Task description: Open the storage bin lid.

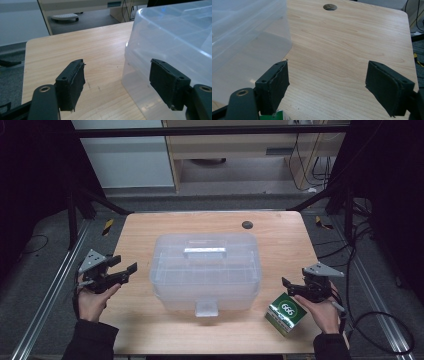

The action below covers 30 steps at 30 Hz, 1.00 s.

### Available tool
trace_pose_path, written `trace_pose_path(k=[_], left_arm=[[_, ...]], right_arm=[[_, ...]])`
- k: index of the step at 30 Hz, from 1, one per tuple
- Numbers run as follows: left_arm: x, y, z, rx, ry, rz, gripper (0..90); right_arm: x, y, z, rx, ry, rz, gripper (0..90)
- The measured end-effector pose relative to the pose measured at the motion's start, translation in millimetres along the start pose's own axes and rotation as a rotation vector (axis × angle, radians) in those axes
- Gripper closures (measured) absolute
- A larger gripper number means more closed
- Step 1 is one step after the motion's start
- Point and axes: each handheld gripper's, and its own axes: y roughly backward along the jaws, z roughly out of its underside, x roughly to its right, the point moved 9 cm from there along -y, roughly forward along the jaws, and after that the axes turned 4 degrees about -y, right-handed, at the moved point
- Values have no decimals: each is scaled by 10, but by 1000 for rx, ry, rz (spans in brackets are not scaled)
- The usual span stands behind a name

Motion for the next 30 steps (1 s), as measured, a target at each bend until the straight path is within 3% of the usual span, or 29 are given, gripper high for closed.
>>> trace_pose_path(k=[3,9,16,24,30], left_arm=[[1,17,-96,7,-19,4,273],[-7,47,-245,15,-16,1,268],[81,74,-514,56,-43,19,274],[227,39,-689,56,-107,54,300],[378,9,-812,19,-184,85,312]], right_arm=[[14,0,6,0,0,6,194],[11,-6,17,-3,-1,8,199],[-12,12,-5,-2,3,2,202],[-1,7,2,-9,-2,4,201],[-4,8,-1,-7,3,7,206]])
